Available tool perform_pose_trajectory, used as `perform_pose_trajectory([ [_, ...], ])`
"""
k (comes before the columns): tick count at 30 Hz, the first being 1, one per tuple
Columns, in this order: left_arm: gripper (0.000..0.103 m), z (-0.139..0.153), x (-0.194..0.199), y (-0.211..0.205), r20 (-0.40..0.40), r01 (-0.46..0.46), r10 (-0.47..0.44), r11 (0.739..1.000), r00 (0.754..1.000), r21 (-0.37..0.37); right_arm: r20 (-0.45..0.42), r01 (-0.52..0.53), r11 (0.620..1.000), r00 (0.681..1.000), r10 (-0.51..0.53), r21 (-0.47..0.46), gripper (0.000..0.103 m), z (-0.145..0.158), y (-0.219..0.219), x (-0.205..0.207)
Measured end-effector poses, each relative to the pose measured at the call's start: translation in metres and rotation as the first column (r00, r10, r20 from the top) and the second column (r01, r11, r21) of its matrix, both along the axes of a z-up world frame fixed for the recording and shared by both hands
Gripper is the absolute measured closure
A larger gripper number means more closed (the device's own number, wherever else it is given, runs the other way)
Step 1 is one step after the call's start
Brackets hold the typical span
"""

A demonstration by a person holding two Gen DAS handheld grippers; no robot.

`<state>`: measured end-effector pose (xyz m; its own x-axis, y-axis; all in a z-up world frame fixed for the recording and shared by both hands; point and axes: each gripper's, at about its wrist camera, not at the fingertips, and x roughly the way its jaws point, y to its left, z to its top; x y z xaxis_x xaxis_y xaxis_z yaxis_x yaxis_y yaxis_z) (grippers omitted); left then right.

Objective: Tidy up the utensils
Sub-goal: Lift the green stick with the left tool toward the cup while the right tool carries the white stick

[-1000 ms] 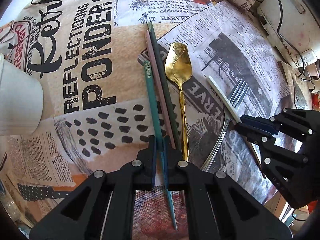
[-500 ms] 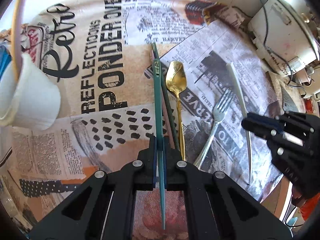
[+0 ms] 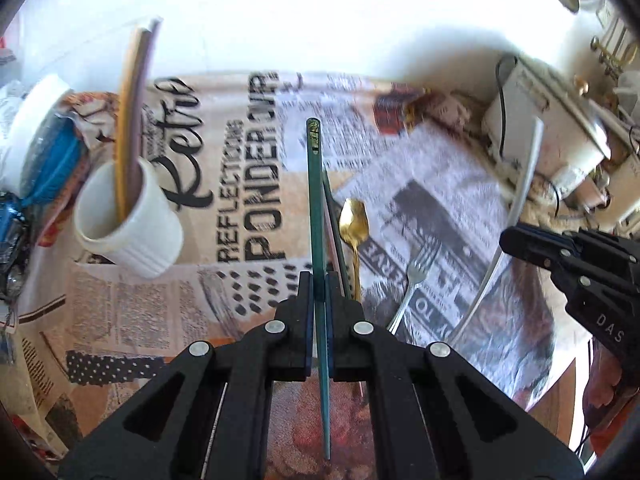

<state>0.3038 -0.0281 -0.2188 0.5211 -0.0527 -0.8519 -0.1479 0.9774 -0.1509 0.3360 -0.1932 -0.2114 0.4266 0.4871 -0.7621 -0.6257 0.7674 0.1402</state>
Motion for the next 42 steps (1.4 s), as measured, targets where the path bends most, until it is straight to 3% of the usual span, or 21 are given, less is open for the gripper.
perform_pose_trajectory([
  [8, 0.1, 0.039, -0.01, 0.022, 0.136, -0.078, 0.075, 0.997, 0.988, 0.019, 0.07, -0.024, 0.998, 0.997, 0.02, 0.054, 0.097, 0.033, 0.014, -0.011],
  [20, 0.1, 0.089, -0.024, 0.085, 0.294, -0.174, 0.158, 0.984, 0.943, 0.031, 0.161, -0.065, 0.991, 0.986, 0.046, 0.12, 0.097, 0.075, 0.063, -0.02],
  [35, 0.1, 0.12, -0.02, 0.165, 0.396, -0.192, 0.179, 0.981, 0.901, -0.006, 0.191, -0.073, 0.985, 0.981, 0.042, 0.157, 0.097, 0.1, 0.147, -0.019],
  [42, 0.1, 0.122, -0.001, 0.187, 0.43, -0.209, 0.181, 0.978, 0.885, 0.018, 0.178, -0.055, 0.979, 0.984, 0.019, 0.197, 0.097, 0.106, 0.173, -0.009],
])
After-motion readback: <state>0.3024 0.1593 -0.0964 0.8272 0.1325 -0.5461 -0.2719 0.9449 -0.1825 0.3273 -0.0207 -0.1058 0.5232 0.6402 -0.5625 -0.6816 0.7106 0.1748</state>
